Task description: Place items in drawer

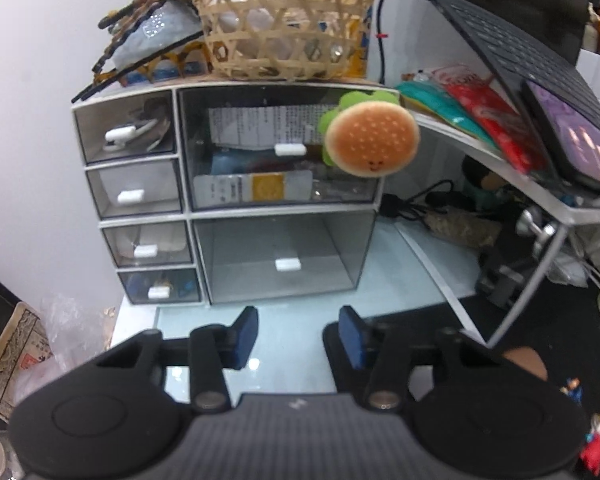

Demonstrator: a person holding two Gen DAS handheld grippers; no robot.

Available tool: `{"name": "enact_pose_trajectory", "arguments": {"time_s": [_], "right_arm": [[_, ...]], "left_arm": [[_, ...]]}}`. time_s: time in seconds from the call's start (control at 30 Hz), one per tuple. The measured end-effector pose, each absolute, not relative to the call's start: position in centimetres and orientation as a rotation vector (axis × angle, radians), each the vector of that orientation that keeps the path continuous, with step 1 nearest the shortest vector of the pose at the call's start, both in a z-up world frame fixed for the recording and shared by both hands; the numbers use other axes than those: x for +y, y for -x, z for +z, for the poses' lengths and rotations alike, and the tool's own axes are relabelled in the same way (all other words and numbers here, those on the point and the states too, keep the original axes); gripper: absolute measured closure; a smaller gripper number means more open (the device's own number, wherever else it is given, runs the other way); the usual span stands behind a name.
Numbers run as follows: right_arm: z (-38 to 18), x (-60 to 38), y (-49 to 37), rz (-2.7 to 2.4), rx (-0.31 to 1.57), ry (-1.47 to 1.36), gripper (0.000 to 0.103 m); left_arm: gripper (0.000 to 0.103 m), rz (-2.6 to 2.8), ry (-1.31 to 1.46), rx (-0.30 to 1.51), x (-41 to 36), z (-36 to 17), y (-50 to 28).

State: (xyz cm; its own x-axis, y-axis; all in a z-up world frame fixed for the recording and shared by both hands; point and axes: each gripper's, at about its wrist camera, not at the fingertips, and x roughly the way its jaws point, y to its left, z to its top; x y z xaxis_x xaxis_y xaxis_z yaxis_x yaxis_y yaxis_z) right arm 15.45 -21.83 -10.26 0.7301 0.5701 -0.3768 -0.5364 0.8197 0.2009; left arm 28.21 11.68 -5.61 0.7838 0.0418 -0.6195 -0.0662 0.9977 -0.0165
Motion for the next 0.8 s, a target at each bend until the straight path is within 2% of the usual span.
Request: {"name": "enact_pose_trajectory", "arguments": {"time_s": [0.23,0.5,0.8], "right_arm": [[-11.0,-22.2,-15.9,0.581,0.457,-0.089,0.0],[-11.5,-22.6,-16.6,0.602,0.485,-0.14,0.0],[-11.6,-22.8,-16.6,0.609,0.492,-0.166,0.0]], "left_arm": [[0.056,0.069,0.021,0.666,11.0,-5.9,-31.0],[0.069,0.125,0.092,0.713,12.4,-6.1,-34.4],[0.069,0.156,0.12,0.773,12.5,-7.0,-36.1]]}}
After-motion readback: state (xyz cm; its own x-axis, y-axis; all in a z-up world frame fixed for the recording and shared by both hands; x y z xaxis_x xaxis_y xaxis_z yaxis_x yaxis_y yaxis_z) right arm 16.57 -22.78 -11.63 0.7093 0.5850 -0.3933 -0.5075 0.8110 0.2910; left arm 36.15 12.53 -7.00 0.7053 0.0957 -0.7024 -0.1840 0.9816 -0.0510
